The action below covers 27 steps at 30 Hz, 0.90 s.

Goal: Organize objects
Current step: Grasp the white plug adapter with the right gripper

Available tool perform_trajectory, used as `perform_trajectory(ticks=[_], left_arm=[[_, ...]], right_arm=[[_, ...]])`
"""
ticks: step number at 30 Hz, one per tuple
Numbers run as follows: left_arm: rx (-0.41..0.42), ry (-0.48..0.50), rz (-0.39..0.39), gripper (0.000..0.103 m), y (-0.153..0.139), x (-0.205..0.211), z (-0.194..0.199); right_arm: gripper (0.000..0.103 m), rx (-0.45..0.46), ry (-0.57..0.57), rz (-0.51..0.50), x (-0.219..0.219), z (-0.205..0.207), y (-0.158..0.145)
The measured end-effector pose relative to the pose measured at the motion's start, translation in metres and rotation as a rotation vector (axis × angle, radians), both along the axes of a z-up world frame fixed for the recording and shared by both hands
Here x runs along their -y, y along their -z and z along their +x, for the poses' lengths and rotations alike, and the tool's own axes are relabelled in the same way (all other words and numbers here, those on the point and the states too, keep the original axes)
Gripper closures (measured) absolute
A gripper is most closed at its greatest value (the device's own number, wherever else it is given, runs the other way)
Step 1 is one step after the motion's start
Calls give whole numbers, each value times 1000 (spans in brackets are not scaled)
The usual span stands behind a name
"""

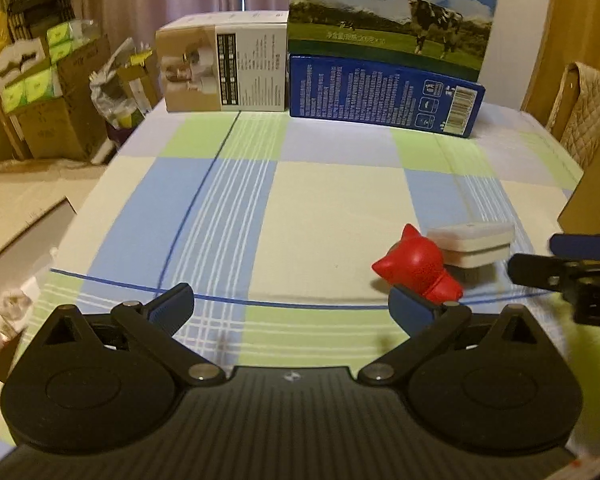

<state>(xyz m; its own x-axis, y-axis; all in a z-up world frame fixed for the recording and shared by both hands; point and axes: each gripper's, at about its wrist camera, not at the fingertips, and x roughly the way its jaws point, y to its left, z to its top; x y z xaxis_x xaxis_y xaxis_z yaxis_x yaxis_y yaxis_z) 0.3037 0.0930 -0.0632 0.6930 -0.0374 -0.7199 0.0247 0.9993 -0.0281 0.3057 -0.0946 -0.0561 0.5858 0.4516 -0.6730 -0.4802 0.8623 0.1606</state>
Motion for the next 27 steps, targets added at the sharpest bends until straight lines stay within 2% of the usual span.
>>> perform_trajectory(ticks=[3, 9, 19, 21, 27], left_arm=[[-11, -15, -17, 1, 4, -3, 5], [-22, -19, -50, 1, 8, -7, 6], [-28, -14, -65, 1, 10, -7, 7], [-29, -14, -65, 1, 10, -7, 7], [-31, -17, -84, 1, 11, -10, 7]], right_arm=[[35, 6, -31, -16, -10, 4, 5], [35, 24, -12, -49, -17, 17, 11], [36, 49, -60, -87, -21, 32, 20], [41, 54, -71, -102, -21, 32, 23], [42, 42, -93, -104, -18, 23, 23]])
